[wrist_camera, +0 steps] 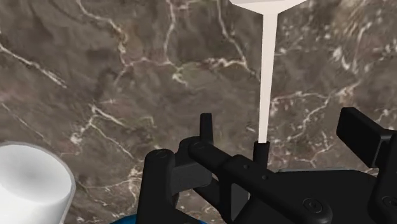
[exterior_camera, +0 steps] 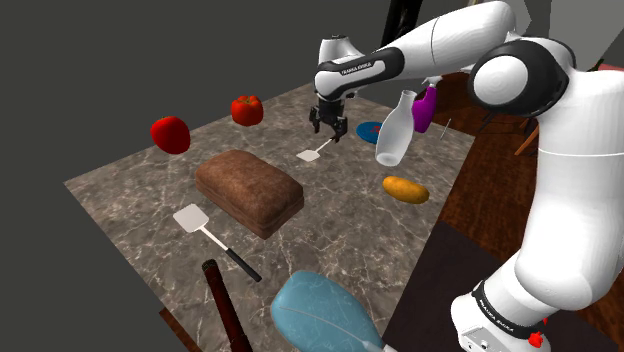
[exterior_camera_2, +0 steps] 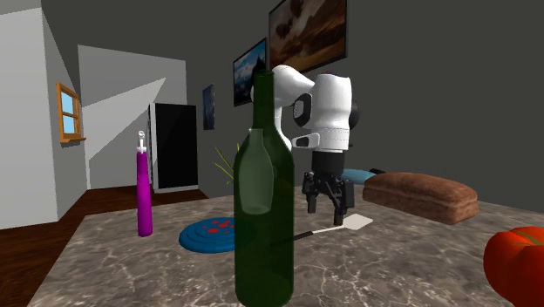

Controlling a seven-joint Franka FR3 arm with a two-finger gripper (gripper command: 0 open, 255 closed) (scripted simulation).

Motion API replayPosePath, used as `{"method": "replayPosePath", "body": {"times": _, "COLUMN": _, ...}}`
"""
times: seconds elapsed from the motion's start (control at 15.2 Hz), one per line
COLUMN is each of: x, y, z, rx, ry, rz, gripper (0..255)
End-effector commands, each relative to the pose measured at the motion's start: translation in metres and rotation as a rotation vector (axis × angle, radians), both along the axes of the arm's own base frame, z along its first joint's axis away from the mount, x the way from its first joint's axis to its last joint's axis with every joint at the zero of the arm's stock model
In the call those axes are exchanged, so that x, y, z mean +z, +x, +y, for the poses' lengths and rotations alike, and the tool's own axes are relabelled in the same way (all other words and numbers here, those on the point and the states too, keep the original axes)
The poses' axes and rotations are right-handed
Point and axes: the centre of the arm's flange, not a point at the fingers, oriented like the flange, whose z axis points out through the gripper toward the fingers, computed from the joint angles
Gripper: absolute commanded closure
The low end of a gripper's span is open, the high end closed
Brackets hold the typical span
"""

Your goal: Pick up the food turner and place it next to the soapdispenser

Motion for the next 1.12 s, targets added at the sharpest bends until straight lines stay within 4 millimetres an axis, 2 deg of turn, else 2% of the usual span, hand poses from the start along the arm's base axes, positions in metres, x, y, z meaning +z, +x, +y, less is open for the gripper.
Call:
{"method": "replayPosePath", "body": {"times": 0.0, "x": -0.0104, "y": 0.0001, "z": -0.0011, "rx": -0.001, "ry": 0.0, "rz": -0.001, "gripper": 0}}
{"method": "replayPosePath", "body": {"times": 0.13, "x": -0.0187, "y": 0.0001, "z": -0.0017, "rx": -0.001, "ry": 0.0, "rz": -0.001, "gripper": 0}}
{"method": "replayPosePath", "body": {"times": 0.66, "x": -0.0186, "y": 0.0002, "z": -0.0017, "rx": -0.001, "ry": 0.0, "rz": -0.001, "gripper": 0}}
{"method": "replayPosePath", "body": {"times": 0.73, "x": -0.0186, "y": 0.0002, "z": -0.0017, "rx": -0.001, "ry": 0.0, "rz": -0.001, "gripper": 255}}
{"method": "replayPosePath", "body": {"times": 1.06, "x": -0.0186, "y": 0.0002, "z": -0.0017, "rx": -0.001, "ry": 0.0, "rz": -0.001, "gripper": 255}}
